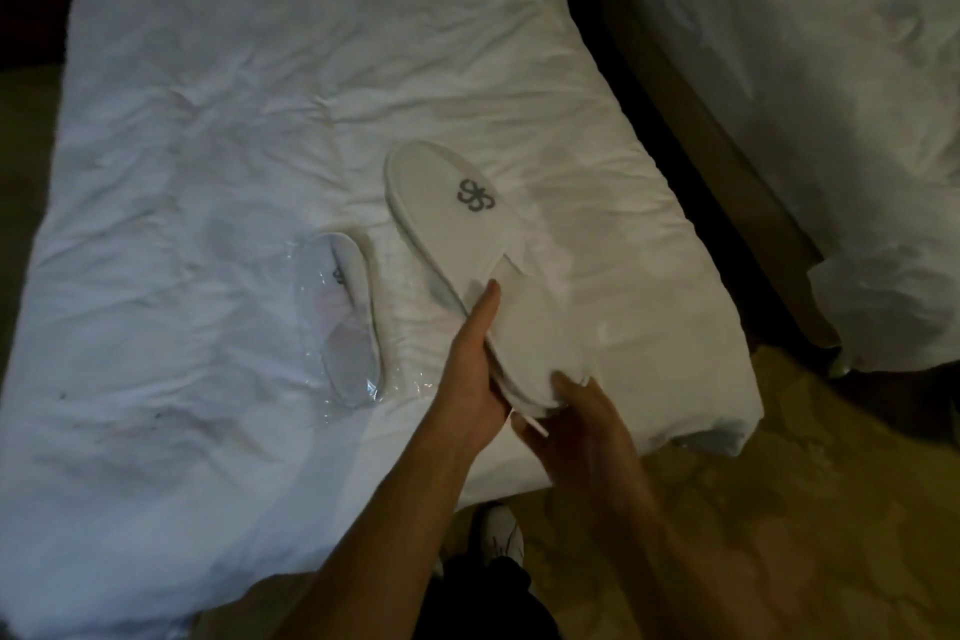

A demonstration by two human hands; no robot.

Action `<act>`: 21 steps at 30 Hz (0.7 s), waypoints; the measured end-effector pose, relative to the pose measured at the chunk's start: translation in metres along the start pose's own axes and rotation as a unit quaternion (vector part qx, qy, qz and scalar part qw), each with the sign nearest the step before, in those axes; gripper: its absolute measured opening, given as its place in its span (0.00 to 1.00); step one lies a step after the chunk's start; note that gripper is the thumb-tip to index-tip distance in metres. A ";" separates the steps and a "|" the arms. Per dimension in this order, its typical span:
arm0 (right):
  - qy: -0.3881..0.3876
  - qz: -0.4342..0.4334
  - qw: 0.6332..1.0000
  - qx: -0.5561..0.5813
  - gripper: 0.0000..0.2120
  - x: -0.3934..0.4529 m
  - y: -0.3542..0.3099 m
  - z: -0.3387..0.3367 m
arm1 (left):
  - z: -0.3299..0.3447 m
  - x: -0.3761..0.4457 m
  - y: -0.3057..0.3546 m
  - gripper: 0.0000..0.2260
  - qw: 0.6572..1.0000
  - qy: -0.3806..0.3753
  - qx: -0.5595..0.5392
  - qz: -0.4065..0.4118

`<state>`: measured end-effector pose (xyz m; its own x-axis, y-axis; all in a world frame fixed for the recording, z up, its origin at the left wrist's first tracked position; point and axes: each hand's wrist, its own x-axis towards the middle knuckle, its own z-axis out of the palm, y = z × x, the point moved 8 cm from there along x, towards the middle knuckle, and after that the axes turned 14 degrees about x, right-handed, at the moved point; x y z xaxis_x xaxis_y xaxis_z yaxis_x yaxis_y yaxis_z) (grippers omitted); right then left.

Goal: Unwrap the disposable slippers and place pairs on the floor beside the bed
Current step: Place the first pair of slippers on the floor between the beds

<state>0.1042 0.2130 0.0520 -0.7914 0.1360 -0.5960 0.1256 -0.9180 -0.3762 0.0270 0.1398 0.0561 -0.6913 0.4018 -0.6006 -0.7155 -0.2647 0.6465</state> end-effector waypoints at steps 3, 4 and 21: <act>-0.041 0.042 0.998 -0.026 0.19 -0.003 0.018 0.009 | -0.010 -0.009 0.006 0.30 1.000 -0.026 0.003 0.003; -0.042 0.052 0.996 -0.051 0.18 -0.003 0.021 0.010 | -0.016 -0.012 0.010 0.29 0.999 -0.031 0.012 0.004; -0.022 -0.232 0.888 -0.396 0.39 0.014 -0.120 0.108 | -0.026 -0.039 0.041 0.24 0.886 -0.069 0.457 0.021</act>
<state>0.0135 0.2845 0.1658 -0.8886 0.3997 -0.2250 0.1478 -0.2147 -0.9654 0.0219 0.0908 0.0940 -0.6518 0.5284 -0.5440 -0.2643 0.5140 0.8161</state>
